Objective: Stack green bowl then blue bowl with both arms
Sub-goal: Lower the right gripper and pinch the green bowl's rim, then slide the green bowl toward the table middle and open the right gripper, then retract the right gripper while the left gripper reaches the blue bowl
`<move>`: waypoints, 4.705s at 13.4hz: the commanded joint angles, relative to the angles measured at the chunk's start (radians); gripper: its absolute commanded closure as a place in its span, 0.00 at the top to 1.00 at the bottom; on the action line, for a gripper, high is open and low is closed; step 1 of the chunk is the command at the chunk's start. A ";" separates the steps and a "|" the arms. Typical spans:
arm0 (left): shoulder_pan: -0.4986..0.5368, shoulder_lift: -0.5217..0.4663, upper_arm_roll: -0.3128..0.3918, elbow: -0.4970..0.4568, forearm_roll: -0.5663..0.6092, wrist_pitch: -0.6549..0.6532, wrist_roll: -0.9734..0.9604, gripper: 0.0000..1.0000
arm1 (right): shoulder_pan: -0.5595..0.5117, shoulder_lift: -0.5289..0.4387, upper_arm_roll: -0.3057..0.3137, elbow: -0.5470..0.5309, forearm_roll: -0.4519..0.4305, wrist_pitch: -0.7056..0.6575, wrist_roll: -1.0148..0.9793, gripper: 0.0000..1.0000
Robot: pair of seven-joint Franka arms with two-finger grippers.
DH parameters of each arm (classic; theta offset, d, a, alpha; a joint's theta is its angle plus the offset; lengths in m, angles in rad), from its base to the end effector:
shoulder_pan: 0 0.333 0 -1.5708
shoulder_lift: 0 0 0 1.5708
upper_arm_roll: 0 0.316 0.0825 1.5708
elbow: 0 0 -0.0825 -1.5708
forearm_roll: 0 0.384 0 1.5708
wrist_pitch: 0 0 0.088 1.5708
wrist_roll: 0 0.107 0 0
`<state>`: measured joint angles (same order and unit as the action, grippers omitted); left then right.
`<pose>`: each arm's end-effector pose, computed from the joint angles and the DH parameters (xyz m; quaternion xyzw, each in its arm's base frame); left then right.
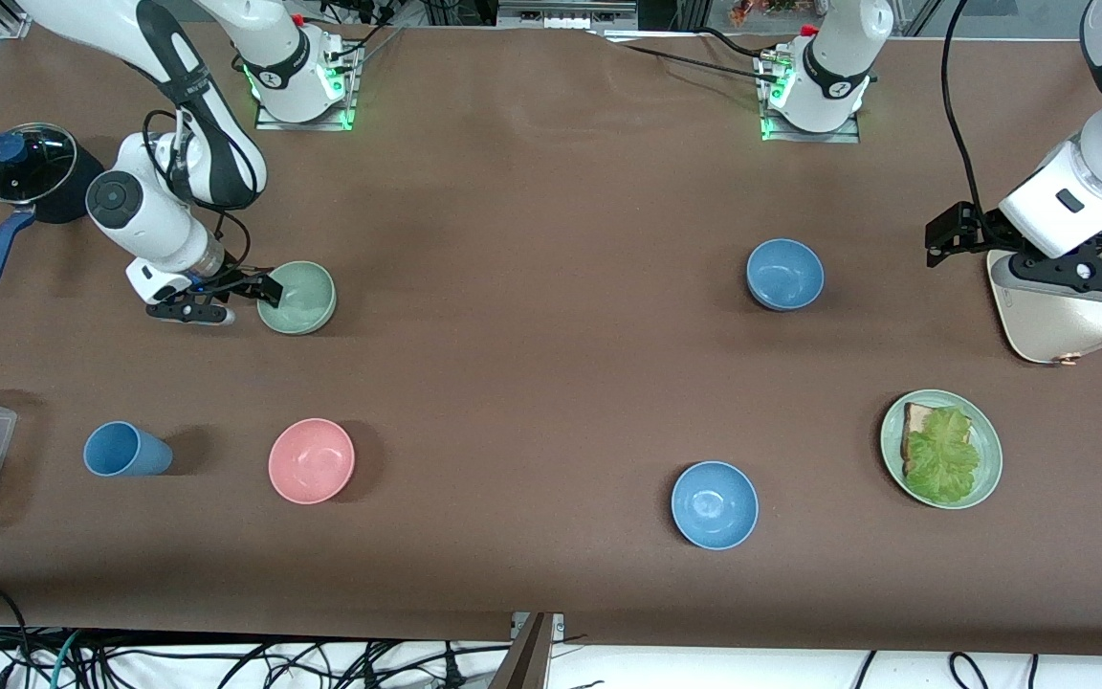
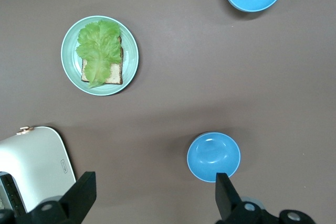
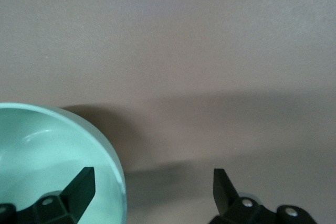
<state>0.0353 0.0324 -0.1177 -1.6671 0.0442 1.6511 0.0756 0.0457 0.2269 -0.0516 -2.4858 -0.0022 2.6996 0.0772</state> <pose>0.5653 -0.0413 0.5678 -0.9962 0.0812 0.0240 0.0202 0.4728 -0.0036 0.1994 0.9992 -0.0399 -0.0062 0.0065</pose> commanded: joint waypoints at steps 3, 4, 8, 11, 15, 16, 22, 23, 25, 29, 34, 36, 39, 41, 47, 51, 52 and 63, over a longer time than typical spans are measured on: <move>0.008 0.001 -0.003 0.010 0.000 0.003 0.009 1.00 | 0.000 -0.030 0.026 -0.022 0.004 -0.009 0.015 0.79; 0.008 0.001 -0.003 0.010 0.000 0.003 0.009 1.00 | 0.000 -0.034 0.027 -0.019 0.004 -0.021 0.015 0.64; 0.008 0.001 -0.003 0.010 0.000 0.003 0.009 1.00 | 0.000 -0.038 0.041 -0.016 0.004 -0.031 0.015 0.15; 0.008 0.001 -0.003 0.010 0.000 0.003 0.010 1.00 | 0.000 -0.038 0.059 -0.016 0.004 -0.032 0.015 0.00; 0.008 0.001 -0.003 0.009 0.000 0.003 0.010 1.00 | 0.000 -0.070 0.084 0.001 0.004 -0.040 0.010 0.00; 0.008 0.001 -0.003 0.009 0.000 0.003 0.010 1.00 | 0.000 -0.089 0.094 0.013 0.002 -0.066 0.042 0.00; 0.008 0.001 -0.003 0.009 0.000 0.003 0.010 1.00 | 0.011 -0.063 0.312 0.211 0.002 -0.250 0.366 0.00; 0.008 0.001 -0.003 0.009 0.000 0.003 0.010 1.00 | 0.031 -0.043 0.332 0.235 0.002 -0.250 0.415 0.00; 0.008 0.001 -0.003 0.009 0.000 0.003 0.010 1.00 | 0.097 0.015 0.342 0.287 0.004 -0.250 0.463 0.00; 0.008 0.001 -0.003 0.009 0.000 0.003 0.010 1.00 | 0.227 0.141 0.343 0.427 0.016 -0.250 0.674 0.00; 0.008 0.001 -0.003 0.009 0.000 0.003 0.010 1.00 | 0.328 0.275 0.345 0.591 0.040 -0.248 0.785 0.00; 0.008 0.001 -0.003 0.010 0.000 0.003 0.012 1.00 | 0.345 0.307 0.345 0.599 0.041 -0.242 0.783 0.00; 0.008 0.001 -0.003 0.010 0.000 0.003 0.012 1.00 | 0.381 0.336 0.343 0.597 0.041 -0.242 0.777 0.00; 0.008 0.001 -0.003 0.009 0.000 0.003 0.012 1.00 | 0.384 0.365 0.343 0.597 0.036 -0.233 0.782 0.00; 0.011 0.001 -0.002 0.010 0.000 0.003 0.015 1.00 | 0.387 0.379 0.340 0.619 0.030 -0.230 0.770 1.00; 0.011 0.001 -0.003 0.009 0.000 0.001 0.012 1.00 | 0.376 0.318 0.322 0.755 0.024 -0.485 0.690 1.00; 0.011 0.001 -0.003 0.009 -0.001 -0.001 0.012 1.00 | 0.372 0.306 0.302 0.834 0.019 -0.614 0.634 1.00; 0.020 0.162 -0.008 -0.012 -0.047 0.011 0.197 1.00 | 0.327 0.123 -0.135 0.996 -0.047 -0.889 0.035 1.00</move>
<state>0.0434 0.1529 -0.1199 -1.6773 0.0296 1.6230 0.1796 0.3950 0.3939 -0.1727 -1.4880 -0.0453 1.8569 0.1638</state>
